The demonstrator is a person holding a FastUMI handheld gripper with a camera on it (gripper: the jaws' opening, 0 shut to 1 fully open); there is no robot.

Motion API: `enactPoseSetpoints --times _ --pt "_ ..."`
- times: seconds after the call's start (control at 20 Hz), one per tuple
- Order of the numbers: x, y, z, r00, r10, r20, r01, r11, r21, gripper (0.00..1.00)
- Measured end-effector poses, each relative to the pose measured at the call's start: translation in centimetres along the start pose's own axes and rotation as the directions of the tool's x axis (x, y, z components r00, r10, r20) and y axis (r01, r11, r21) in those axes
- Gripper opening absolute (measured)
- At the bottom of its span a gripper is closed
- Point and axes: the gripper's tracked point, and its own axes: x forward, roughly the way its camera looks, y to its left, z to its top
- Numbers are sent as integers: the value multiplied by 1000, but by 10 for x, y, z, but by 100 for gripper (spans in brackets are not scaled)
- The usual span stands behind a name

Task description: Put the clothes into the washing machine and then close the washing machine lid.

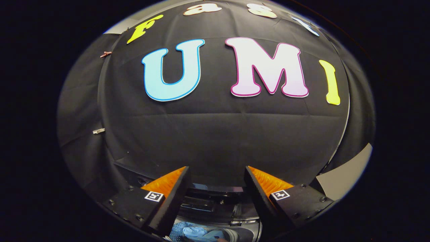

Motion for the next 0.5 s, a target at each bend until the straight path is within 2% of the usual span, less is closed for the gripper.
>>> enactPoseSetpoints --times 0.15,0.3,0.5 --pt "-13 2 -3 1000 6 3 -6 1000 3 100" --pt "-33 2 -7 1000 -29 4 29 1000 -12 100" --pt "-65 8 -20 999 -34 -43 34 999 -5 100"
